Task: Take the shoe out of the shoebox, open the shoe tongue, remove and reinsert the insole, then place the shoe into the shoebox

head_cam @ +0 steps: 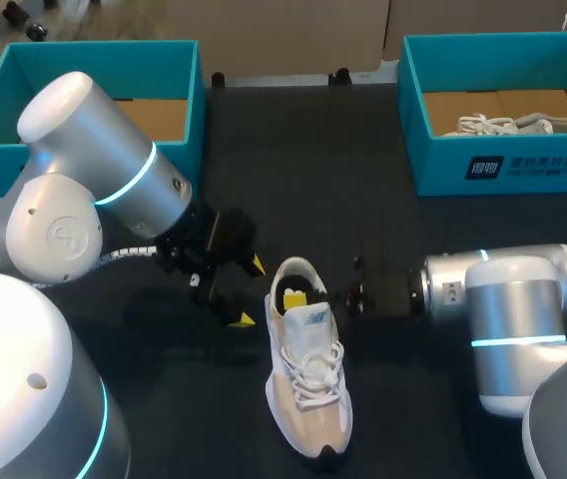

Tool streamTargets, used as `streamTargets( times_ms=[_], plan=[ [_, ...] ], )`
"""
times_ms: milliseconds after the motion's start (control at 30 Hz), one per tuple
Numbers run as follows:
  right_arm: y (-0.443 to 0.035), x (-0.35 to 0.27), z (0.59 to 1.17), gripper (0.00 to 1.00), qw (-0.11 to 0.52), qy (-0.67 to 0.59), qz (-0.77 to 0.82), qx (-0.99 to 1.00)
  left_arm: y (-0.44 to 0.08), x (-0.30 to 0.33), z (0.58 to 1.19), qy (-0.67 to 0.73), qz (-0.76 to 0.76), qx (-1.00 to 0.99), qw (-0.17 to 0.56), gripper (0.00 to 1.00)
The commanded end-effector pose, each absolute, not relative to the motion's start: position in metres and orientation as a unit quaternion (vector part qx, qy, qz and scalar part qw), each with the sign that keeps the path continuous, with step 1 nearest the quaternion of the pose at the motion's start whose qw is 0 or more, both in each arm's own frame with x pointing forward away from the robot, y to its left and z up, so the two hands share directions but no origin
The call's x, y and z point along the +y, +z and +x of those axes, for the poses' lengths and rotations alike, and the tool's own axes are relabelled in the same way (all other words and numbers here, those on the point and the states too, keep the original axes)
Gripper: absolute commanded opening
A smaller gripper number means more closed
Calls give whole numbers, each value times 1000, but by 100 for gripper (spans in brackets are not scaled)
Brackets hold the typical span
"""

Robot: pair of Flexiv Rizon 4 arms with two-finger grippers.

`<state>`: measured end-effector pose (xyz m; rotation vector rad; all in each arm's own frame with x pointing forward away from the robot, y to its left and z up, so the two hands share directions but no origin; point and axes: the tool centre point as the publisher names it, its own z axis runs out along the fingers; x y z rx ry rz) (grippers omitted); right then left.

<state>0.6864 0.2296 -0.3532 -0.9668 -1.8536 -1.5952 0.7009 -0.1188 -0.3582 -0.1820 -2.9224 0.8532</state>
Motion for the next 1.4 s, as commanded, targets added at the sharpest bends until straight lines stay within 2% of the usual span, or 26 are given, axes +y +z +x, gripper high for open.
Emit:
streamTargets(
  times_ms=[33,133,167,300,433,500,600,1100,1133,1167,1233,1333,1400],
  plan=[
    [-351,233,681,7,244,-589,-353,-685,-359,-119,700,280,-60,-957,45,100],
    [-345,235,684,27,235,-589,-344,-693,-359,-119,700,280,-60,-957,45,100],
    [-342,236,685,37,229,-587,-341,-698,-359,-119,700,280,-60,-957,45,100],
    [-335,239,689,38,220,-583,-334,-707,-359,-119,700,280,-60,-957,45,100],
    [-333,239,696,34,217,-580,-331,-712,-359,-119,700,280,-60,-957,45,100],
    [-333,239,698,24,216,-579,-331,-713,-359,-119,700,280,-60,-957,45,100],
    [-337,236,702,0,219,-578,-336,-711,-359,-119,700,280,-60,-957,45,100],
    [-352,234,681,0,228,-575,-361,-698,-359,-119,700,280,-60,-957,45,100],
    [-350,234,681,3,224,-576,-359,-700,-359,-119,700,280,-60,-957,45,100],
    [-347,234,681,23,222,-576,-356,-701,-359,-119,700,280,-60,-957,45,100],
    [-343,234,682,44,216,-577,-351,-705,-359,-119,700,280,-60,-957,45,100],
    [-339,235,686,59,213,-573,-346,-711,-359,-119,700,280,-60,-957,45,100],
    [-336,235,688,57,211,-571,-343,-715,-356,-118,700,280,-63,-957,46,100]
  ],
)
